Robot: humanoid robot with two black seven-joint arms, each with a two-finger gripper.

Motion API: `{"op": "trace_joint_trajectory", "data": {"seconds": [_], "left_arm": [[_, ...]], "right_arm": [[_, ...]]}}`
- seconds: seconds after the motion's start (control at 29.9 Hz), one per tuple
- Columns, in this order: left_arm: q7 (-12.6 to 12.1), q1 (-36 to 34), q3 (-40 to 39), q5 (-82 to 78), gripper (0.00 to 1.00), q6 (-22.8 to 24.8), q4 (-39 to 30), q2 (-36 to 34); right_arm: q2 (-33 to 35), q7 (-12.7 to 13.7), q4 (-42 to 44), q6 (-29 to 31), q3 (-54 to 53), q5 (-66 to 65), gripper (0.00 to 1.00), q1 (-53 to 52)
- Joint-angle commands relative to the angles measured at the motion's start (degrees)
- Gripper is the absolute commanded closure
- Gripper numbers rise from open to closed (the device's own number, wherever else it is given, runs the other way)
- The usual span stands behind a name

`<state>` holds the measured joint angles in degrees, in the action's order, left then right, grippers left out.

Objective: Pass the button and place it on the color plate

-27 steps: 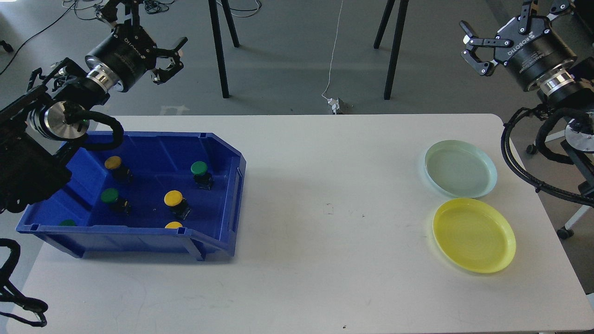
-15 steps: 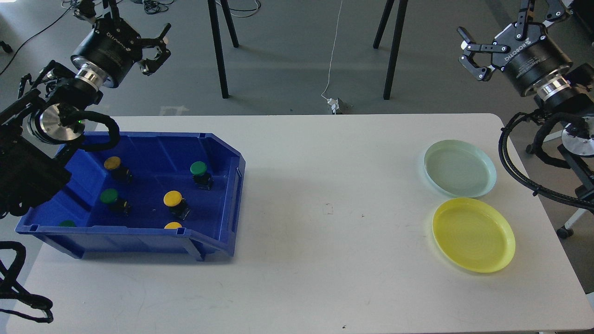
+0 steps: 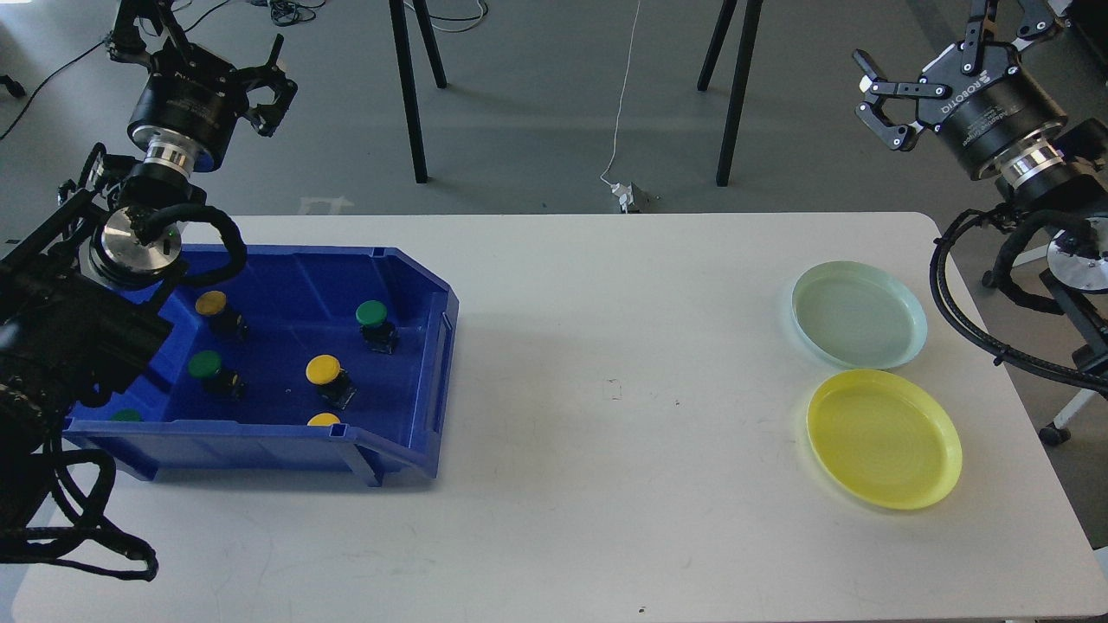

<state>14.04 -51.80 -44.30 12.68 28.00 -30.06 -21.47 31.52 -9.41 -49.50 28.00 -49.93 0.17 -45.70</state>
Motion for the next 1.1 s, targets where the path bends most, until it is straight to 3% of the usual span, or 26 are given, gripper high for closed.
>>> {"op": "trace_joint_trajectory", "data": {"seconds": [0.0, 0.37, 0.74, 0.9, 1.07], "left_arm": [[-0.15, -0.23, 0.18, -0.20, 0.00, 0.00, -0.61, -0.59], [-0.50, -2.16, 4.83, -3.01, 0.00, 0.00, -5.18, -4.02], [0.29, -2.86, 4.57, -2.84, 0.00, 0.00, -10.90, -7.80], [0.20, -3.39, 6.41, -3.10, 0.00, 0.00, -17.83, -12.53], [0.20, -8.48, 14.83, -3.97, 0.00, 0.00, -26.18, -20.96]], "right_arm": [[0.03, 0.01, 0.02, 0.00, -0.52, 0.00, 0.01, 0.35], [-0.15, 0.01, 0.02, 0.00, -0.52, 0.00, 0.01, 0.35], [-0.15, 0.01, 0.02, 0.00, -0.61, 0.00, 0.01, 0.61], [-0.23, 0.01, 0.02, 0.00, -0.96, 0.00, 0.01, 0.96], [-0.23, 0.01, -0.07, 0.00, -0.96, 0.00, 0.01, 1.67]]}}
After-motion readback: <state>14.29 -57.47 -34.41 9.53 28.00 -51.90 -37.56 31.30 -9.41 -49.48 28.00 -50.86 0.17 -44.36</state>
